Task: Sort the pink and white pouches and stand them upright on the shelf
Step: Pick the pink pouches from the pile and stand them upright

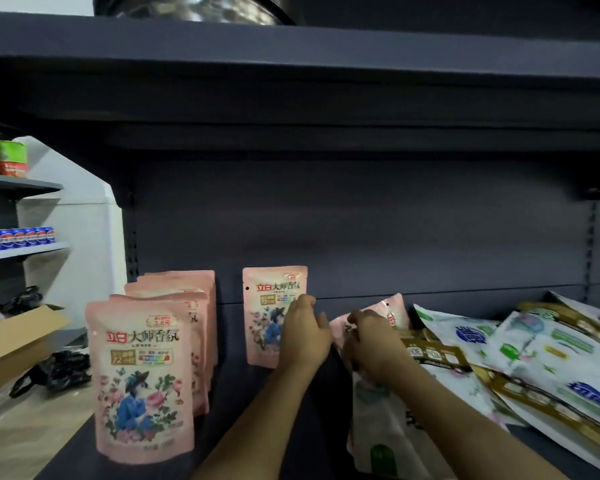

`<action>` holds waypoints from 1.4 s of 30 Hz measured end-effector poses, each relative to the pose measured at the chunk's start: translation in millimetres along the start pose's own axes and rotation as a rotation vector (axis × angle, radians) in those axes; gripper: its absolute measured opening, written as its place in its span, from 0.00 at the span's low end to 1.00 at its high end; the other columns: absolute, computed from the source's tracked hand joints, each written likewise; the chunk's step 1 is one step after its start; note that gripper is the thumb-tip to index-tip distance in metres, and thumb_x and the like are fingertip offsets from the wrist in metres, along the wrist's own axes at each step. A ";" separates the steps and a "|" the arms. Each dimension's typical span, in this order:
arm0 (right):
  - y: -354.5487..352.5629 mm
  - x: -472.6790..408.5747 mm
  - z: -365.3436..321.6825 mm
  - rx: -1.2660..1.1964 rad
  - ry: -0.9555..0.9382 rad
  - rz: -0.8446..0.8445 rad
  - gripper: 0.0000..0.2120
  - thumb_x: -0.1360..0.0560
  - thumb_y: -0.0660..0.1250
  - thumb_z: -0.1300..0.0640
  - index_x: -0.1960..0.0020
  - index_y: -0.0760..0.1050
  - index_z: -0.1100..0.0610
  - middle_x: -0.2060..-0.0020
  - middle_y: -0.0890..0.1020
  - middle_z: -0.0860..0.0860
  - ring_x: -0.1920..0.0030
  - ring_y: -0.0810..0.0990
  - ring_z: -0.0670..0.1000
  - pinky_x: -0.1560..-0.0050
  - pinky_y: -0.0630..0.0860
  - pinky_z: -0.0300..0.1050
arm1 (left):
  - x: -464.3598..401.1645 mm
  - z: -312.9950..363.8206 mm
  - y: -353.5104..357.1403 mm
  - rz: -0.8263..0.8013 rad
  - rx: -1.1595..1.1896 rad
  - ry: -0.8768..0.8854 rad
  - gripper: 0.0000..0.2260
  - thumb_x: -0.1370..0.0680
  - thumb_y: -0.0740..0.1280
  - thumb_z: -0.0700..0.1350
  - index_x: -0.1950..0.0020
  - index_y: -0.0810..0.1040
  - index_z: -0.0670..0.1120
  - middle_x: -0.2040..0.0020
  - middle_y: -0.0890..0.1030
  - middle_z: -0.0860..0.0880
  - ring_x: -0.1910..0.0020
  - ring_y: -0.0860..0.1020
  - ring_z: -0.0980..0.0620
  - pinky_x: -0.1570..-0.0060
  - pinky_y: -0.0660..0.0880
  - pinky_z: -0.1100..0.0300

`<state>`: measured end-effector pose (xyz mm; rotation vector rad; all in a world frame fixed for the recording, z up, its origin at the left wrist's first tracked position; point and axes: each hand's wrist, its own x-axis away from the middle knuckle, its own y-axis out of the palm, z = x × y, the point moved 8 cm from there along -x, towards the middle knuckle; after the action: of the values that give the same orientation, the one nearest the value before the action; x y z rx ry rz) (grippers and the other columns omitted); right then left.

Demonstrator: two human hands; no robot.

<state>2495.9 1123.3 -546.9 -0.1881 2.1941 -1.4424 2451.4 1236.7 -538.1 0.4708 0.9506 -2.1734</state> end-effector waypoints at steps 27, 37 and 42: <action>5.5 8.8 52.6 -0.117 0.014 0.142 0.21 0.23 0.59 0.61 0.30 0.63 0.60 0.37 0.73 0.57 0.39 0.74 0.56 0.41 0.72 0.46 | -54.0 51.2 128.8 -0.371 -0.362 0.260 0.14 0.26 0.66 0.46 0.40 0.75 0.47 0.41 0.77 0.46 0.43 0.76 0.44 0.47 0.73 0.53; 1.9 10.9 56.1 -0.101 0.025 0.158 0.16 0.22 0.58 0.60 0.35 0.67 0.59 0.37 0.73 0.57 0.40 0.74 0.55 0.41 0.72 0.46 | -43.9 66.0 123.1 -0.221 -0.642 0.392 0.10 0.21 0.59 0.47 0.42 0.74 0.46 0.40 0.74 0.46 0.39 0.71 0.45 0.43 0.68 0.54; -1.0 12.8 57.7 -0.117 0.014 0.204 0.12 0.23 0.57 0.61 0.41 0.70 0.60 0.42 0.75 0.57 0.44 0.75 0.55 0.52 0.67 0.42 | -38.1 92.3 87.7 -0.057 -0.481 0.425 0.08 0.19 0.54 0.42 0.40 0.64 0.43 0.45 0.79 0.42 0.45 0.77 0.40 0.55 0.68 0.53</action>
<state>2512.4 1070.7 -568.3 0.0064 2.2378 -1.2090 2537.1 1143.3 -498.2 0.6822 1.6810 -1.8313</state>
